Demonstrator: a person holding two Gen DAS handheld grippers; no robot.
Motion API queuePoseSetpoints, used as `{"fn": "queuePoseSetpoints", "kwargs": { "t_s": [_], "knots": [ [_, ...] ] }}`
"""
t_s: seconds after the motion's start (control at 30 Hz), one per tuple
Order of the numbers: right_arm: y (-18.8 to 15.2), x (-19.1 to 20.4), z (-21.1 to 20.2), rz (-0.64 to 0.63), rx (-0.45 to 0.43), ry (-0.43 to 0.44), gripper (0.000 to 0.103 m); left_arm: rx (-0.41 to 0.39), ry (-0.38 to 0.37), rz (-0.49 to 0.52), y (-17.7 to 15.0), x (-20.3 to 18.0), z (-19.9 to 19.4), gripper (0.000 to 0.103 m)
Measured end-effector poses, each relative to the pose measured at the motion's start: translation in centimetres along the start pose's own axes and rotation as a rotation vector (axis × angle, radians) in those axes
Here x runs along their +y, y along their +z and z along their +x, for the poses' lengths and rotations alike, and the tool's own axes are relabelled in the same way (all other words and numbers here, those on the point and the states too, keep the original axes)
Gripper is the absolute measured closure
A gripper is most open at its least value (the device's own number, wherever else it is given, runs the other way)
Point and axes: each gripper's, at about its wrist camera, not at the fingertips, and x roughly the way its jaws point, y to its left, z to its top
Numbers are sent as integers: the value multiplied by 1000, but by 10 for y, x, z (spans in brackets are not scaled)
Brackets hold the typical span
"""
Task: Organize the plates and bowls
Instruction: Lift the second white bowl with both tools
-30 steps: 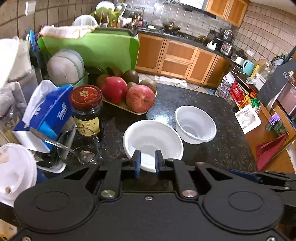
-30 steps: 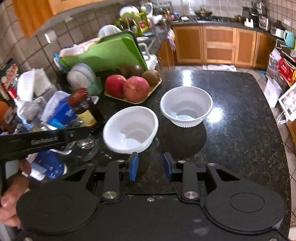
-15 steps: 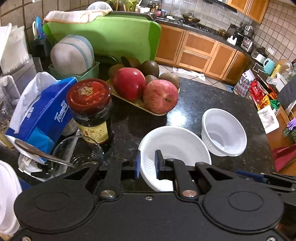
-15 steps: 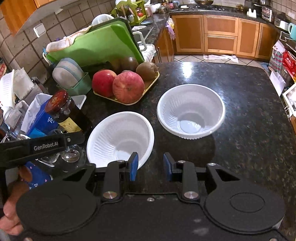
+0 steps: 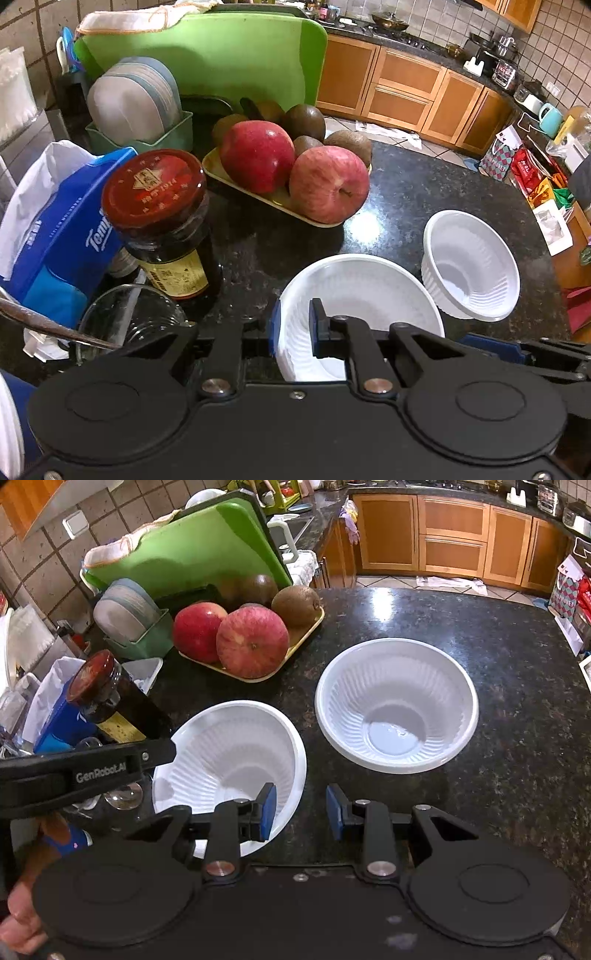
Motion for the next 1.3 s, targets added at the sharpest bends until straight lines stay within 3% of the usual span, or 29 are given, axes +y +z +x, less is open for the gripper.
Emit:
{"fn": "queuePoseSetpoints", "kwargs": {
  "t_s": [0.5, 0.83, 1.3],
  "knots": [
    [1, 17, 26, -50, 19, -45, 76, 11, -7, 12, 3, -5, 15, 83],
    [-1, 14, 32, -51, 31, -58, 81, 9, -70, -6, 6, 3, 8, 83],
    [-2, 15, 41, -56, 45, -56, 81, 9, -13, 34, 8, 11, 10, 83]
  ]
}}
